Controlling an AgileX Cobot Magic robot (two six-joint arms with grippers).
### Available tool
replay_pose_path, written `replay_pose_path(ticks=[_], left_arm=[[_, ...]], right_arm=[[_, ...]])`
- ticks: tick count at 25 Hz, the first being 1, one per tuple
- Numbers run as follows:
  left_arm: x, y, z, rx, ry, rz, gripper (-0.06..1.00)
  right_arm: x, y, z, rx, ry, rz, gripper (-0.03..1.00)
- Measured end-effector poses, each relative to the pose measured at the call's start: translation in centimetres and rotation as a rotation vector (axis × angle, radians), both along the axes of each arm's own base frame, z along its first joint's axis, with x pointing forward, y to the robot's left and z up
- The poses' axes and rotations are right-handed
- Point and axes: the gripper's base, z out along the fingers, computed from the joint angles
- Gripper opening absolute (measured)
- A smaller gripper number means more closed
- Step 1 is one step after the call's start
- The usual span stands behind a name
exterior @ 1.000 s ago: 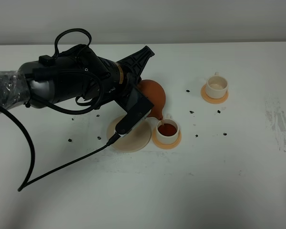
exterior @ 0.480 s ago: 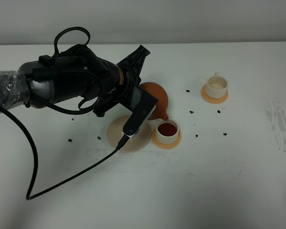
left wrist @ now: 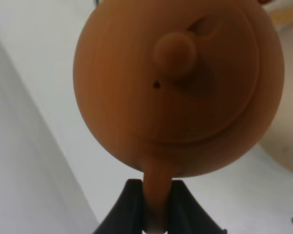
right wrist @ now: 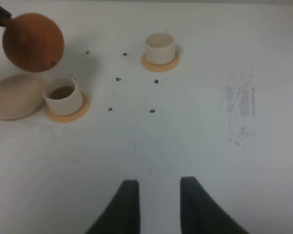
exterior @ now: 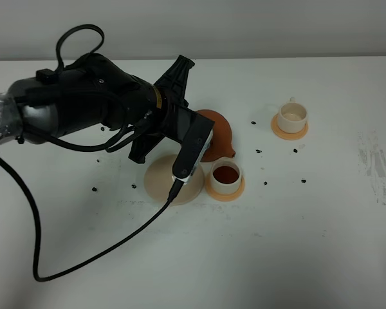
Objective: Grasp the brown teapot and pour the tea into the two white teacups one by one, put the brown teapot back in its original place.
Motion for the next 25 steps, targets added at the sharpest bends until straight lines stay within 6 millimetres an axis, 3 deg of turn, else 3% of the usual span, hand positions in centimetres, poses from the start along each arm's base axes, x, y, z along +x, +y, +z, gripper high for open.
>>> replay_pose_path(ticks=[5,11,17,25], left_arm=[[-1.5,0.4,1.8,-0.149,0.061,0.097,0.13],[-5.5,-0.2,1.4,-0.246,0.212,0.148,0.13],[-8.6,-0.2,-0.1,-0.282,0.362,0.218,0.13],[-10.5,0.6,-3.2,-0.326,0.477,0.325,0.13]], right_arm=[[0.0,0.0,0.0,0.000,0.000,0.000,0.23],[0.0,0.0,0.0,0.000,0.000,0.000,0.23],[0.0,0.0,0.0,0.000,0.000,0.000,0.23],[0.0,0.0,0.0,0.000,0.000,0.000,0.23]])
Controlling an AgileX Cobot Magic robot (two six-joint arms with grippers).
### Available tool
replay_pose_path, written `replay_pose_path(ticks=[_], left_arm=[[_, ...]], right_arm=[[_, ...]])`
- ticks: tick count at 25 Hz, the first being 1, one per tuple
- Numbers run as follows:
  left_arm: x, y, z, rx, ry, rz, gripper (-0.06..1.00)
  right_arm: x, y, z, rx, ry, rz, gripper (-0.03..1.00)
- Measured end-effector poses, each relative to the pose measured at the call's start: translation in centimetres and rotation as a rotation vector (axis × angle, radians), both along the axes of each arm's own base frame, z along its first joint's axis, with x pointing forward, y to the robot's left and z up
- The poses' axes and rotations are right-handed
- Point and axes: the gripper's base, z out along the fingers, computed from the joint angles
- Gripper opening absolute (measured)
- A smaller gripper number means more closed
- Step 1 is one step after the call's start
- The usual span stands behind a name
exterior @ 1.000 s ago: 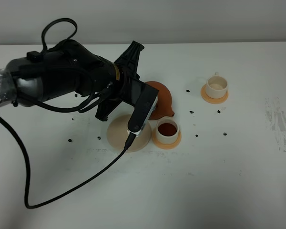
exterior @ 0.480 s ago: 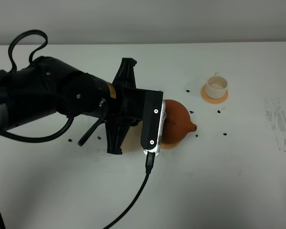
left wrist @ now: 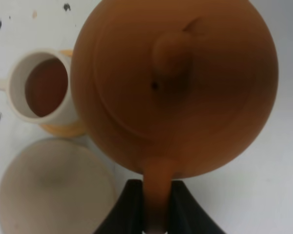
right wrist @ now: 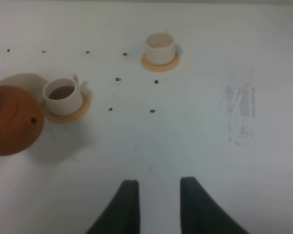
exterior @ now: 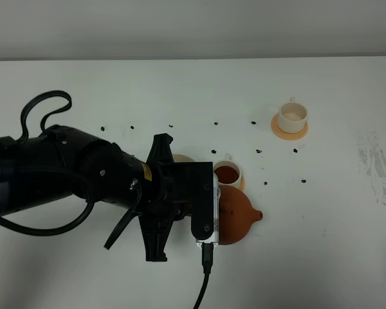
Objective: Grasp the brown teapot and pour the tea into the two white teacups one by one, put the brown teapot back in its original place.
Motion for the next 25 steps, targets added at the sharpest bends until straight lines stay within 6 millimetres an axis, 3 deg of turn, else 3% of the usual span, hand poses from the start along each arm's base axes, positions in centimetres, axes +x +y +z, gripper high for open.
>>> replay_pose_path(ticks=[8,16,21,25], left_arm=[[-0.4,0.5,-1.8,-0.047,0.040,0.102,0.13],[0.0,0.2,-5.0,-0.013,0.112,0.160,0.13],[0.1,0.1,-4.9,-0.021,0.107,0.166,0.13],[-0.1,0.2,-3.2,-0.061,0.104,0.185,0.13]], right_arm=[[0.0,0.0,0.0,0.000,0.000,0.000,0.23],[0.0,0.0,0.0,0.000,0.000,0.000,0.23],[0.0,0.0,0.0,0.000,0.000,0.000,0.23],[0.0,0.0,0.0,0.000,0.000,0.000,0.23]])
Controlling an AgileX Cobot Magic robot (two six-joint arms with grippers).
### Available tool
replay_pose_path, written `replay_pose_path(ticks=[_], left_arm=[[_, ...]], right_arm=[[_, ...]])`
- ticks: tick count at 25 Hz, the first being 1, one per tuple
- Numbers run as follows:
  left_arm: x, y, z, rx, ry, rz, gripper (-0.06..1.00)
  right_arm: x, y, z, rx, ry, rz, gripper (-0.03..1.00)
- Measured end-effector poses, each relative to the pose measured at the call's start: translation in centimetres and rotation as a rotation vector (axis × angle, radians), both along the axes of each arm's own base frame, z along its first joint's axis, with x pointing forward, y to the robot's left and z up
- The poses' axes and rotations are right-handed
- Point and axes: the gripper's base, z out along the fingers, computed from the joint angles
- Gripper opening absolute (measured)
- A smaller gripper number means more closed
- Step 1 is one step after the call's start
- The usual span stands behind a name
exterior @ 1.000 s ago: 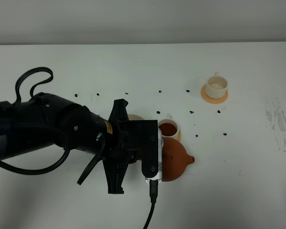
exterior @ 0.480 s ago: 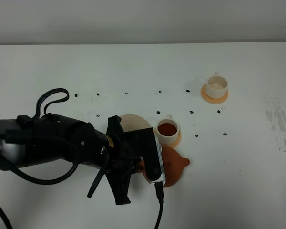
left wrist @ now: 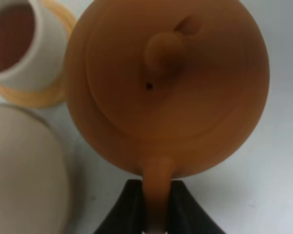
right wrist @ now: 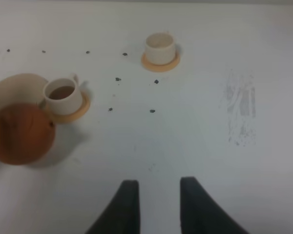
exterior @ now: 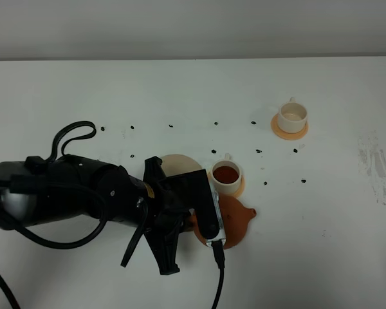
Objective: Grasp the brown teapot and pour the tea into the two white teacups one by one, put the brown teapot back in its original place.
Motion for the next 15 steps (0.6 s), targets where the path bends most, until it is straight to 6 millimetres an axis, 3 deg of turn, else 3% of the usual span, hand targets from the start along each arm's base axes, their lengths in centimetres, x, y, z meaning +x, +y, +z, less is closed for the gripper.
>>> replay_pose_path(ticks=[5,8,15], left_arm=[[0.6,-1.0,3.3,-0.043,-0.005,-0.014,0.13],[2.2,-2.2,5.2,-0.060,-0.020,-0.016,0.13],[8.7,-3.9,7.8,-0.060,-0.092,0.032,0.13]], right_arm=[[0.0,0.0,0.0,0.000,0.000,0.000,0.23],[0.0,0.0,0.0,0.000,0.000,0.000,0.23],[0.0,0.0,0.0,0.000,0.000,0.000,0.23]])
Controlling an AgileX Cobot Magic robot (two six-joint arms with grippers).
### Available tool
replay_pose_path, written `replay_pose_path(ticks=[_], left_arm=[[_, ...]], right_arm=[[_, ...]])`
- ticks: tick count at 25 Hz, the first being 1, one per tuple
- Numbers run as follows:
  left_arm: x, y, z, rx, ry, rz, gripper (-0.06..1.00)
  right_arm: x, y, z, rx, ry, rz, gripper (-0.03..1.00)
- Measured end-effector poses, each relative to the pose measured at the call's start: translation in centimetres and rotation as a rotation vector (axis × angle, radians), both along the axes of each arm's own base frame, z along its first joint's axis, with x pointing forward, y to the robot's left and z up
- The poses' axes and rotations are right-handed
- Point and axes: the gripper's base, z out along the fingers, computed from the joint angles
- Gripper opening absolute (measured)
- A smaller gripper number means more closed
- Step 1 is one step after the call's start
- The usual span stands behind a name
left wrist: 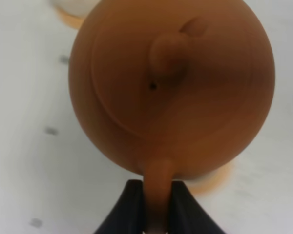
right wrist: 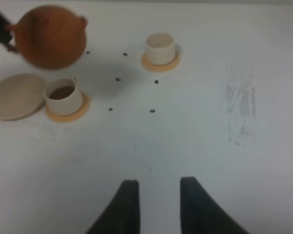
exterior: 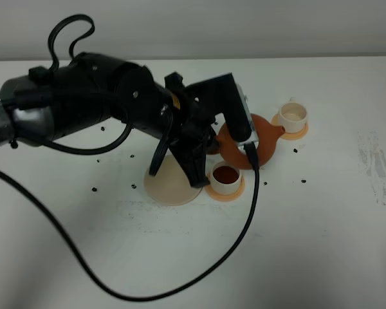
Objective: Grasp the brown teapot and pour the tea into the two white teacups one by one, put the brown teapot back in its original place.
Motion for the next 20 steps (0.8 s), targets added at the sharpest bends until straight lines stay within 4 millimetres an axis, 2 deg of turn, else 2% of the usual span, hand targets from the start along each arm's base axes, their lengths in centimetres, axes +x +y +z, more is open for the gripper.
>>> replay_pose_path(ticks=[5,9,17,20], left_arm=[[4.8,-1.4,0.4,-0.011,-0.056,0.024,0.13],[7.9,-2.9,-0.6,0.010,-0.056,0.019,0.13],[12.6,-3.5,-3.4,0.085,-0.109,0.044,0.13],[13.2,-3.5,-4.1,0.118,-0.145,0.042,0.13]], right_arm=[[0.0,0.0,0.0,0.000,0.000,0.000,0.23],[0.0,0.0,0.0,0.000,0.000,0.000,0.23],[0.0,0.0,0.0,0.000,0.000,0.000,0.23],[0.0,0.0,0.0,0.000,0.000,0.000,0.23]])
